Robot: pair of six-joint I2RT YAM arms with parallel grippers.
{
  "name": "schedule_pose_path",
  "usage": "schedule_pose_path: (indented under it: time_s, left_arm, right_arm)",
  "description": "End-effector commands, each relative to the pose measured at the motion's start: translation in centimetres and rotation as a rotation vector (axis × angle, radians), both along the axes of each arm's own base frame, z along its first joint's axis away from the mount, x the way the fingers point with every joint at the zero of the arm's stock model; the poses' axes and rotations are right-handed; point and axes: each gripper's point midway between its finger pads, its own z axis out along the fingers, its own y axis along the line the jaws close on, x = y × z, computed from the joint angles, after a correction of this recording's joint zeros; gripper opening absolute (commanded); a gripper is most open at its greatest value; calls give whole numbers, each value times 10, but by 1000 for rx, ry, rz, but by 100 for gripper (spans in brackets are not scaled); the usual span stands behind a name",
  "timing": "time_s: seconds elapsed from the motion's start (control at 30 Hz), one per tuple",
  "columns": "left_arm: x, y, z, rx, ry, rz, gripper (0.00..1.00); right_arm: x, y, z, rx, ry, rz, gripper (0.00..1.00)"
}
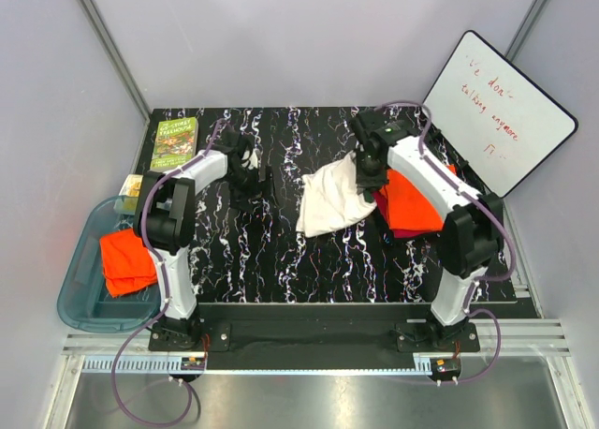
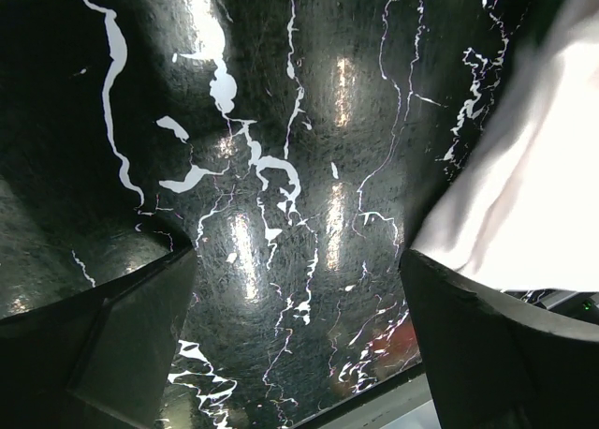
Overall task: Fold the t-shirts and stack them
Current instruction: Neatly place the folded tshirt to the corner
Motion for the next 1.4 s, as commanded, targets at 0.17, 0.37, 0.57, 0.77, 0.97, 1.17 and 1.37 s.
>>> schedule_pose_path:
  time_s: [0.17,0.37,0.57,0.77,0.97,1.17,1.37]
  left_arm:
    - [1,7,-7,33,1,-7,99]
    - [1,7,-8,37,6,-4,99]
    - [-3,9,-10,45,14,-4,99]
    - [-7,11,-9,51,14,-7,99]
    - [-11,13,-9,61,20,-9,99]
    - [-15,15,-13,71,34,-5,99]
    - [-16,15,-17,70,47,-8,99]
  right_arm:
    - [3,-96,102,11,-246,-204,6]
    - [-7,-147,103,-60,-249,-288,8]
    - [-19,-177,39,-106,-69,-361,8]
    - [-27,-207,-27,-218,112,-433,7]
    - [6,-205,-4,-114,33,-406,8]
    - [17,-197,47,-62,-80,-319,16]
    - [11,-219,10,-180,40,-333,18]
